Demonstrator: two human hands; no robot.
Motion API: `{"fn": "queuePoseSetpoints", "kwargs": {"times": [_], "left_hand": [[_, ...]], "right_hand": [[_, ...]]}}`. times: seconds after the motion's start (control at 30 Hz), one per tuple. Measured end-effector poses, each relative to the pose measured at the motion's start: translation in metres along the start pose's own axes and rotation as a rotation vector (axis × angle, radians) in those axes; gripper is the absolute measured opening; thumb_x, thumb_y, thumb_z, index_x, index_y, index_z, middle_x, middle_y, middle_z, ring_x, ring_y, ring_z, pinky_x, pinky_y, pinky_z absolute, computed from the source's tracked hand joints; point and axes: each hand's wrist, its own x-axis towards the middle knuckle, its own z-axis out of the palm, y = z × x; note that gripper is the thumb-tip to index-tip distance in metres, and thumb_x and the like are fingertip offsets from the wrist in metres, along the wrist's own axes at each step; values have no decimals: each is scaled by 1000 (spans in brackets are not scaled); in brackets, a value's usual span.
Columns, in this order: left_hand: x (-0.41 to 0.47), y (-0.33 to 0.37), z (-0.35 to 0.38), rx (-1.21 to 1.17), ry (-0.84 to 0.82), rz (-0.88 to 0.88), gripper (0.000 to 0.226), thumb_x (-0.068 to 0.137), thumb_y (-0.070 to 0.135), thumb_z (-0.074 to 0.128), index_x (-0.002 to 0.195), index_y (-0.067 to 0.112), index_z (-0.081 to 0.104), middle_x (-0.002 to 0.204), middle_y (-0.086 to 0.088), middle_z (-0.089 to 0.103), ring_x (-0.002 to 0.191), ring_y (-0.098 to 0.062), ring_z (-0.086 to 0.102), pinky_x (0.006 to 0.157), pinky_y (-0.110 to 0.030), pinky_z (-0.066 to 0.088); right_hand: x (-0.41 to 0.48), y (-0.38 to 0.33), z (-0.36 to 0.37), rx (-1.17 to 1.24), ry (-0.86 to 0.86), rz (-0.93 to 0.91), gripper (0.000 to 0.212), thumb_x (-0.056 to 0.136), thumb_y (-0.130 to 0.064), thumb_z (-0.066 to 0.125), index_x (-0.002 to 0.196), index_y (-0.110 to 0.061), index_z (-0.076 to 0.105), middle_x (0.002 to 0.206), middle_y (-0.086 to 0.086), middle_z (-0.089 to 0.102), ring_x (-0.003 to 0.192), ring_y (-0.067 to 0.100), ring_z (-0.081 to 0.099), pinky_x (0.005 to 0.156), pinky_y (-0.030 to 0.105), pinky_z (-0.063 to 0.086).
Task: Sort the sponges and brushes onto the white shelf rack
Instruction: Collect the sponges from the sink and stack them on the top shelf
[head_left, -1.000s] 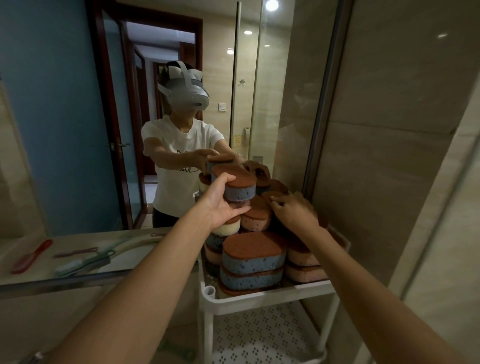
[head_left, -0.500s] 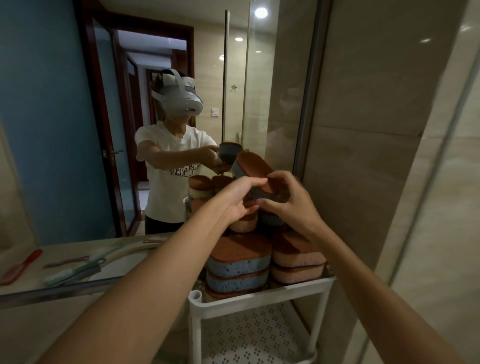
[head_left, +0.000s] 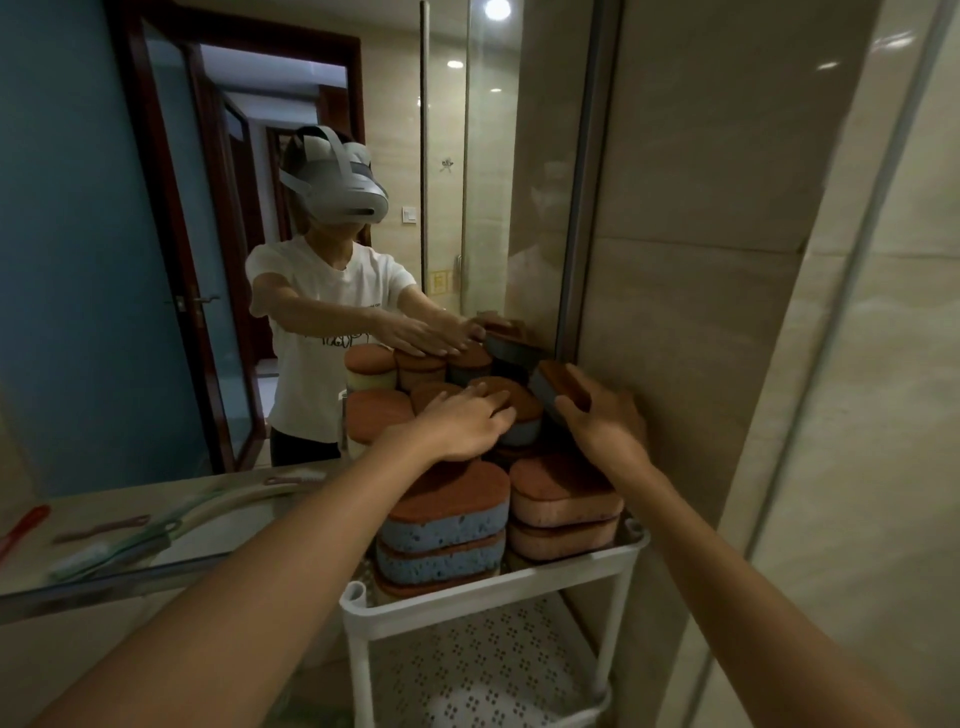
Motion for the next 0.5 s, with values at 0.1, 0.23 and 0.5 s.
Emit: {"fn": "queuePoseSetpoints", "kwargs": {"times": [0.1, 0.23, 0.5], "left_hand": [[-2, -2, -1, 32, -27, -1, 52, 101, 38, 21, 150, 22, 16, 160, -8, 5, 147, -28, 9, 118, -38, 11], [-3, -6, 0, 61, -54, 11, 52, 101, 38, 20, 150, 22, 13, 160, -8, 3, 148, -25, 5, 119, -38, 7], [-2, -2, -1, 33, -42, -8, 51, 102, 38, 19, 150, 21, 16, 160, -8, 5, 147, -25, 8, 118, -37, 10]], "right_hand": [[0, -1, 4, -52, -33, -7, 47, 93, -44, 44, 139, -38, 36, 141, 12, 40, 121, 34, 48, 97, 40, 44], [-3, -7, 4, -248, -139, -32, 46, 94, -43, 42, 139, -35, 37, 143, 16, 32, 124, 36, 42, 101, 42, 41], [-5, -22, -10, -471, -296, -68, 55, 93, -43, 43, 144, -35, 27, 154, 12, 15, 140, 35, 16, 114, 48, 23]]}}
